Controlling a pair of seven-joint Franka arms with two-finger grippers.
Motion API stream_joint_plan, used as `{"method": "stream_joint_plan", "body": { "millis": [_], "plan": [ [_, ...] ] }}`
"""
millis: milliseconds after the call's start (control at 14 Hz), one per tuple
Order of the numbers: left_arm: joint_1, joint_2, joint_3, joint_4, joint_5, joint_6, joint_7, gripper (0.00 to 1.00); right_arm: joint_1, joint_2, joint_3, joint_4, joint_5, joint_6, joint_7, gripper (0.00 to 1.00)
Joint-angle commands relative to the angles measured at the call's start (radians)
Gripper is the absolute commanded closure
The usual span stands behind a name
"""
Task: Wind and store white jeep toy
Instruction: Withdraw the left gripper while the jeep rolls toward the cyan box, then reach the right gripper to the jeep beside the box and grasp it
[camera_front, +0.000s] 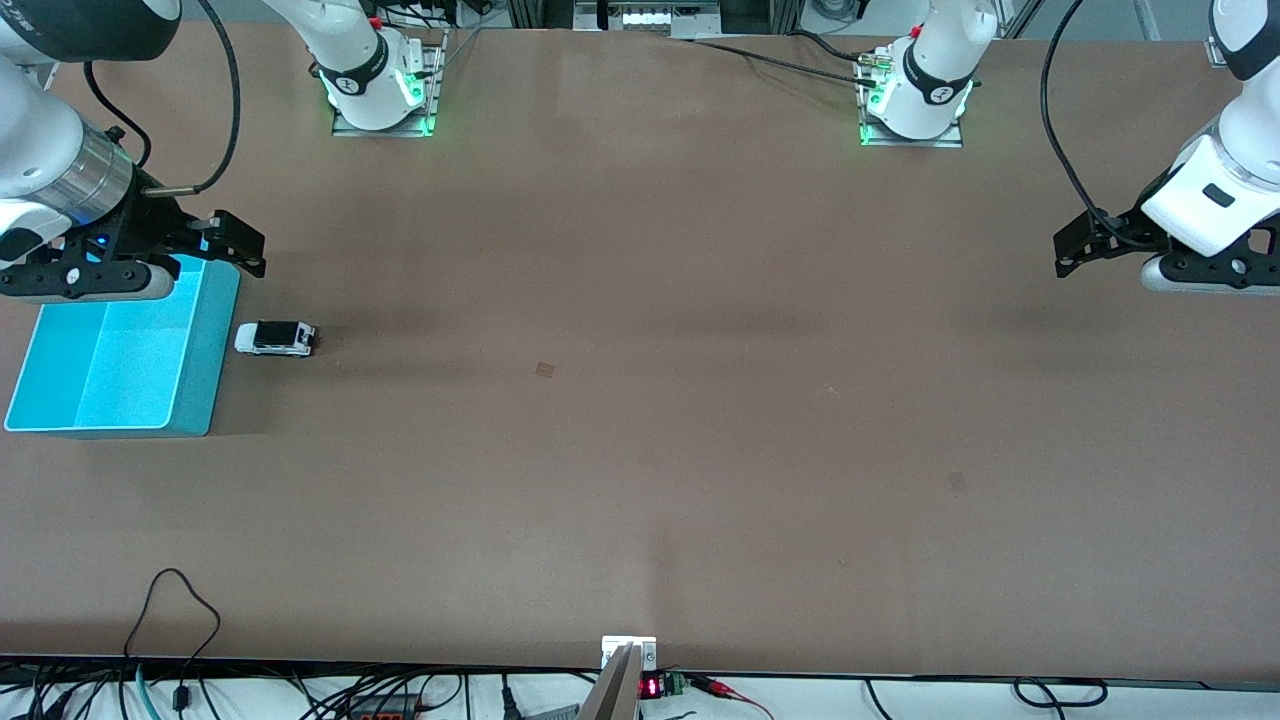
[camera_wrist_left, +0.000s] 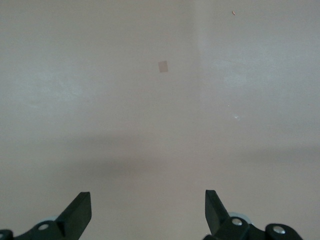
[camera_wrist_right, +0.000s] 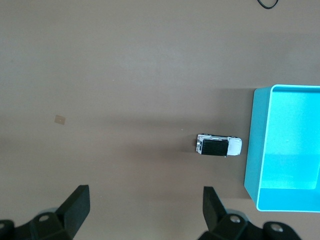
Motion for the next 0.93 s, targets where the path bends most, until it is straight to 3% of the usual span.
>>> {"method": "stream_joint_plan", "body": {
  "millis": [0, 854],
  "plan": [
    [0.0, -0.015, 0.009, -0.012, -0.021, 0.003, 0.032, 0.0, 0.004, 0.006, 0.001, 0.017, -0.003, -0.006, 0.002, 0.0],
    [-0.005, -0.015, 0.008, -0.008, -0.02, -0.039, 0.031, 0.0, 0.0, 0.006, 0.001, 0.019, -0.003, -0.007, -0.004, 0.0]
  ]
}}
